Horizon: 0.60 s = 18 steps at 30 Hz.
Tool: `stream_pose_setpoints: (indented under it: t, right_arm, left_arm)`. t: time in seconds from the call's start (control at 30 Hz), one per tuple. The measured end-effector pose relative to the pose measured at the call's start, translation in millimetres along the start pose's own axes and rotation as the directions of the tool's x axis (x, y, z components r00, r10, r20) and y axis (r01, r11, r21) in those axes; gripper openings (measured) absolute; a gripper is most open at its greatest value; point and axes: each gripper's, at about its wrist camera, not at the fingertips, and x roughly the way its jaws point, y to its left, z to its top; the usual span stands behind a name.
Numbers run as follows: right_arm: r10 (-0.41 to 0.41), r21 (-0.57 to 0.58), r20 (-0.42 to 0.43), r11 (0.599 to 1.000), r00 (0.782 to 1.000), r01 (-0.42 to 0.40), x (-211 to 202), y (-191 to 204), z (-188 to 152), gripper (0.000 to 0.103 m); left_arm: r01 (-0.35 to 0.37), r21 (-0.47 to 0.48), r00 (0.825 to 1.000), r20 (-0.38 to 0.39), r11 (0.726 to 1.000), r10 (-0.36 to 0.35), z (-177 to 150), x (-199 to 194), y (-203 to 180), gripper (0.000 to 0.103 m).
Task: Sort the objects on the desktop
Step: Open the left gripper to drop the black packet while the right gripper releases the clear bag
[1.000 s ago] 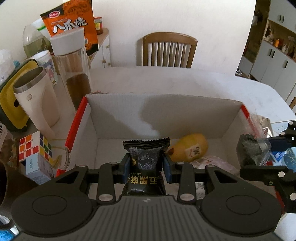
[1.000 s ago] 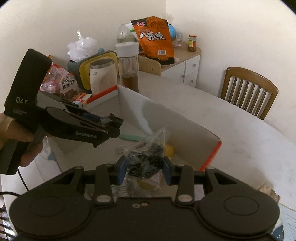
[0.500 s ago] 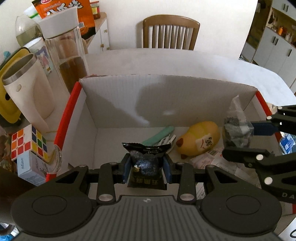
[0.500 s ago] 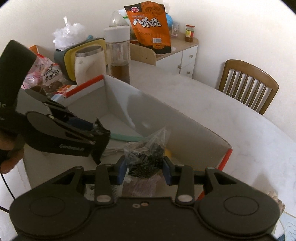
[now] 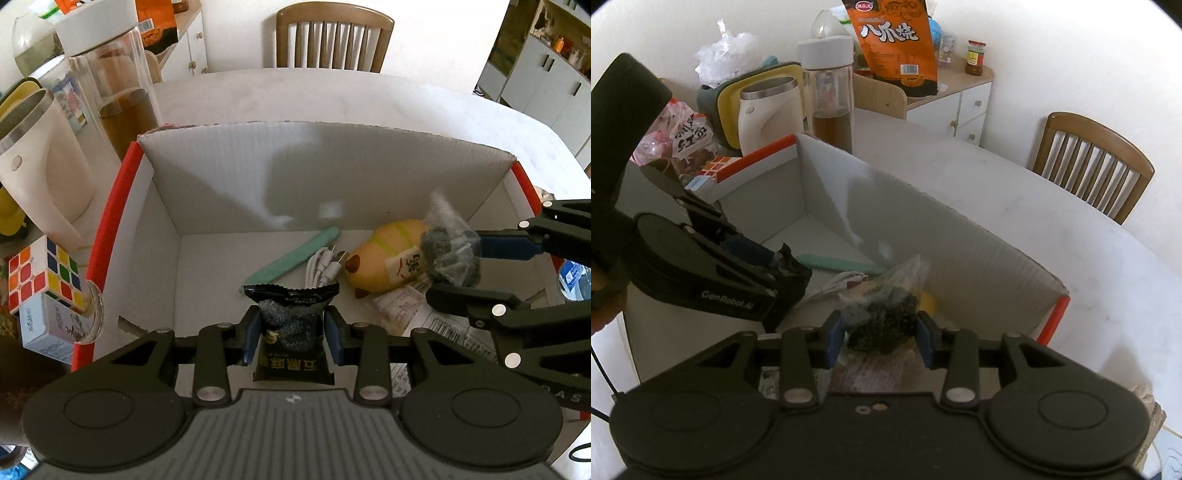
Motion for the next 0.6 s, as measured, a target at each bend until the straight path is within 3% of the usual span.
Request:
stream_pose_setpoints:
  t: [0.17, 0.2, 0.27, 0.6]
  right_arm:
    - [0.000, 0.002, 0.004, 1.000, 1.000, 0.000, -2, -1, 1, 0.049]
    - [0.002, 0.004, 0.007, 1.000, 1.000, -0.002, -3, -2, 0, 0.055]
    - [0.004, 0.007, 0.020, 1.000, 1.000, -0.004, -6, -2, 0, 0.059]
    - [0.005, 0.010, 0.040, 1.000, 0.999, -0.006, -22, -3, -2, 0.059]
  left_arm:
    - [0.006, -0.009, 1.000, 0.012, 1.000, -0.006, 0, -4, 0, 0.070]
    - [0.008, -0.008, 1.000, 0.017, 1.000, -0.008, 0, -6, 0, 0.072]
    - [0.011, -0.004, 1.000, 0.022, 1.000, -0.011, -1, -9, -1, 0.074]
    - [0.016, 0.004, 0.999, 0.044, 1.000, -0.016, -12, -24, -7, 0.077]
